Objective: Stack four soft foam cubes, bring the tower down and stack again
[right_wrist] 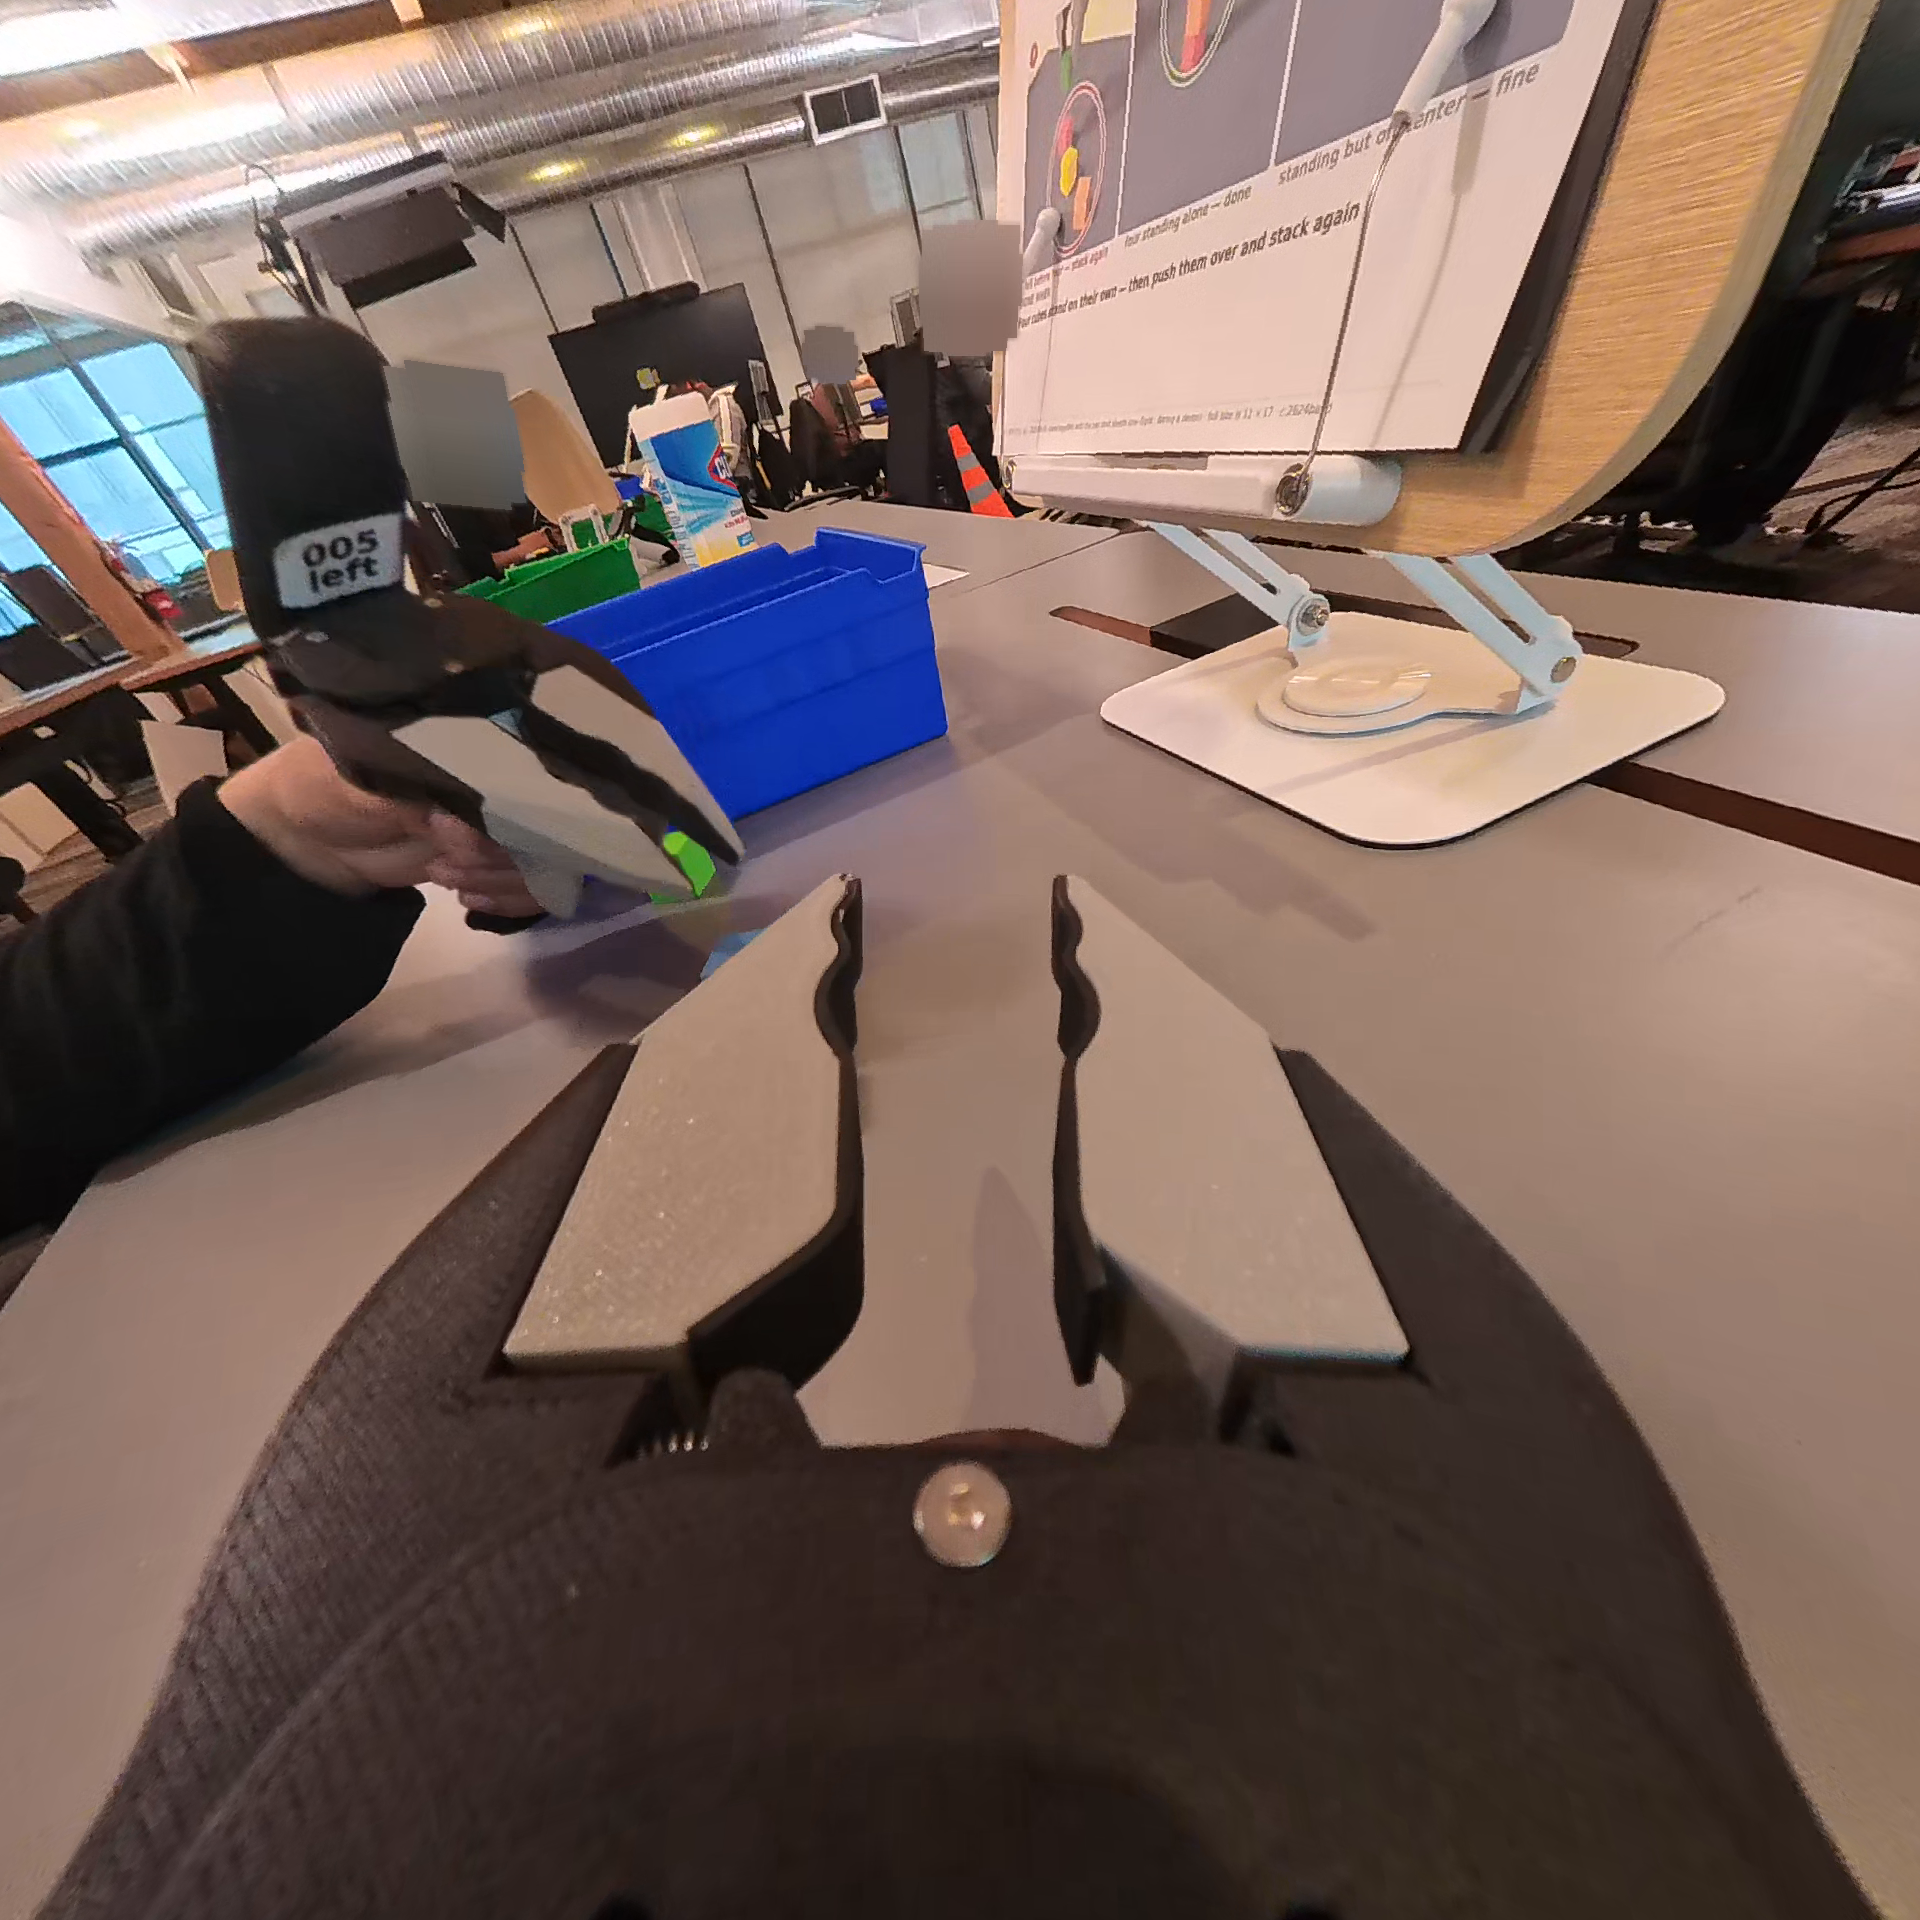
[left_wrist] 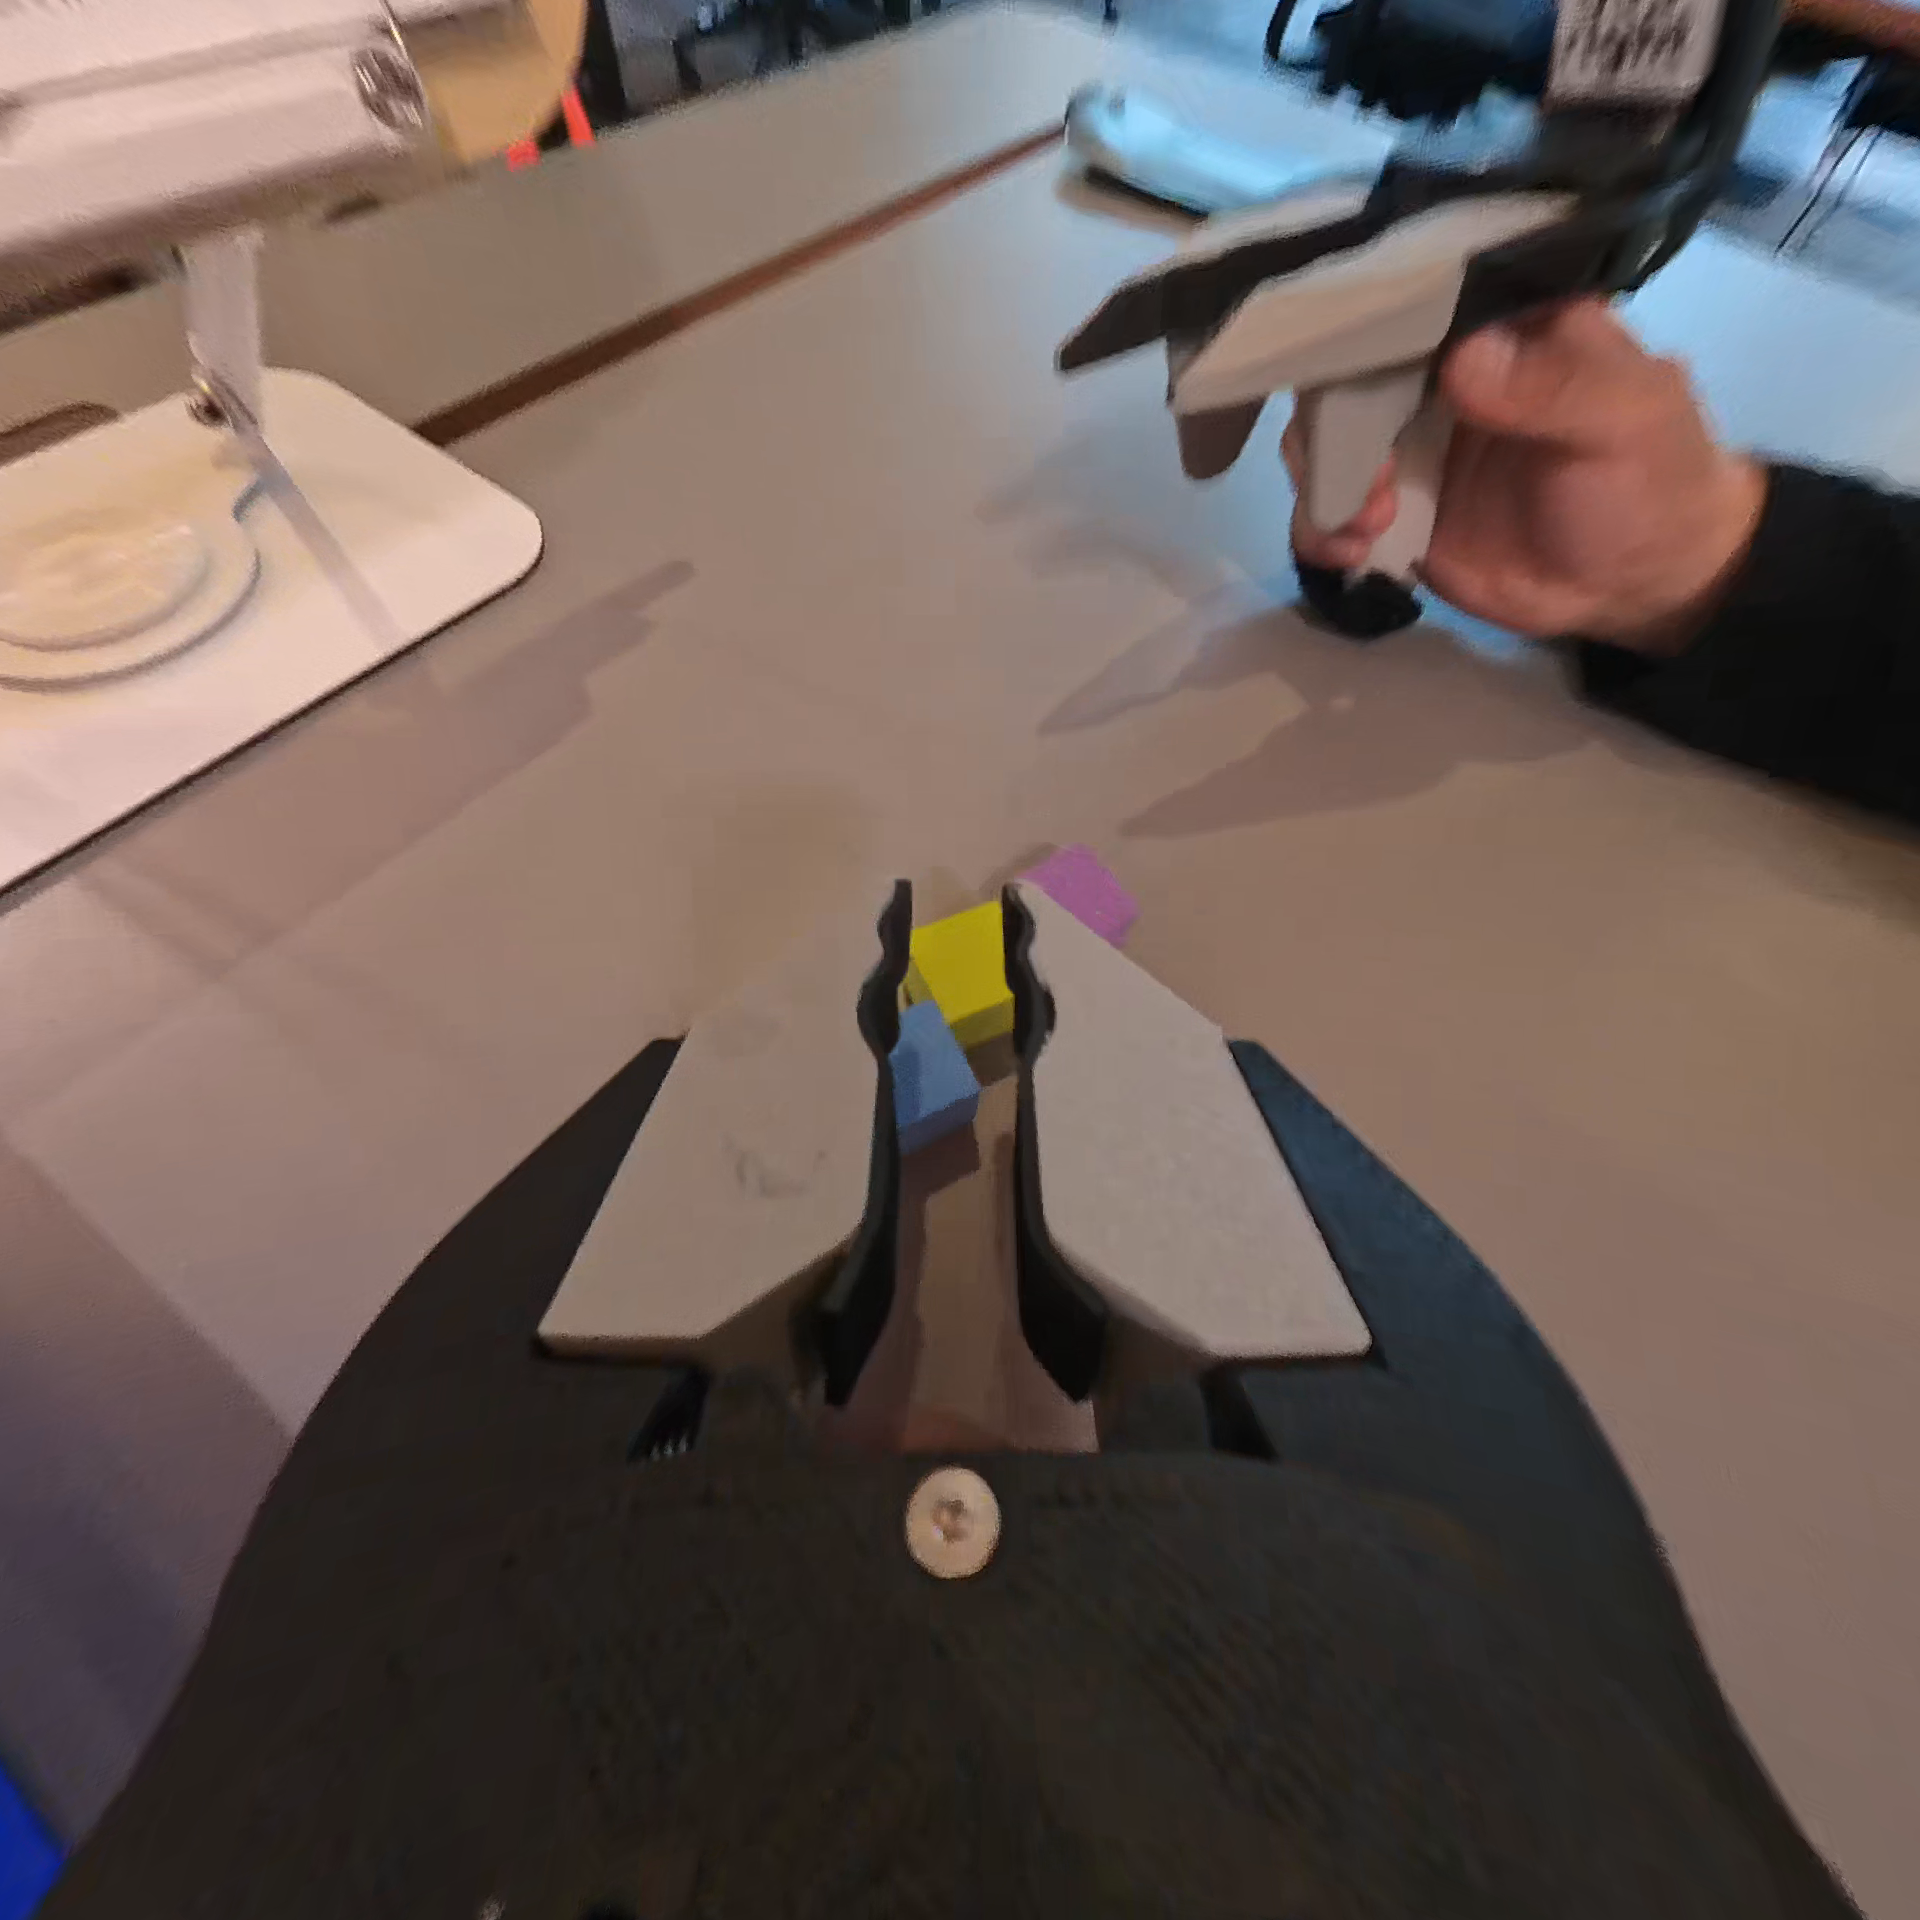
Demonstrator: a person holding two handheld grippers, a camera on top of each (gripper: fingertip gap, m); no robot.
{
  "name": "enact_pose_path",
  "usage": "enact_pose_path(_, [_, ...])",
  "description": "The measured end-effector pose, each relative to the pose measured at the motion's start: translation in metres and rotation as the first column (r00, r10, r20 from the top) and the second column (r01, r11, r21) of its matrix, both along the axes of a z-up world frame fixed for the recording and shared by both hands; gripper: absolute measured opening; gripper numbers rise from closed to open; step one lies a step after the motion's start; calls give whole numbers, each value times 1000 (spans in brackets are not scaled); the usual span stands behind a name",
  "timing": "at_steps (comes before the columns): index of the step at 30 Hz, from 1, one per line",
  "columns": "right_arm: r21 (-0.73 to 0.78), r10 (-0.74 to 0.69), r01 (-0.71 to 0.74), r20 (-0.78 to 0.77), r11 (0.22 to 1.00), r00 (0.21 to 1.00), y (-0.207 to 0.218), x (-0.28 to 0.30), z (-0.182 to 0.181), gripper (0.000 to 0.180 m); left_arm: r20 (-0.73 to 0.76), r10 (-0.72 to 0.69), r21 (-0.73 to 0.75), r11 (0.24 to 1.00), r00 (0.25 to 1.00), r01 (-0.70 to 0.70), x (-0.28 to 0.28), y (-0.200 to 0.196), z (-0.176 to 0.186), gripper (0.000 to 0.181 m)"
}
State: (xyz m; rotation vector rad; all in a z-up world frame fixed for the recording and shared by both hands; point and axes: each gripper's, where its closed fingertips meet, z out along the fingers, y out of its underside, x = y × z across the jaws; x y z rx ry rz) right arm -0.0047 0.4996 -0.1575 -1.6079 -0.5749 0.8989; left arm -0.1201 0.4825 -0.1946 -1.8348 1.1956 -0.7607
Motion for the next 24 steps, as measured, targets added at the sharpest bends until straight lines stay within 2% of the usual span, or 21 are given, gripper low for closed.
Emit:
enact_pose_path(4, [-7,10,-10,7,1000,1000,-1,-2,-2,35,-157,19,21,1000,987,-16,-4,3,-28,28])
enact_pose_path(7, [-11,16,-16,9,1000,1000,-2,-3,-2,35,-195,47,-2,999,980,-48,-9,6,-35,46])
enact_pose_path(11, [-15,20,-20,10,1000,1000,-3,-4,-3,35,-280,63,-16,997,958,-70,-17,8,-50,43])
enact_pose_path(13, [-19,22,-22,10,1000,1000,-3,-4,-3,35,-338,68,26,998,939,-62,-21,11,-59,29])
enact_pose_path(18, [-25,28,-28,7,999,1000,-3,-5,-3,35,-328,88,123,991,940,-50,-21,17,-47,27])
enact_pose_path(24, [-35,41,-41,13,999,999,-5,-7,-5,35,-148,154,291,951,977,-106,-13,29,-1,27])
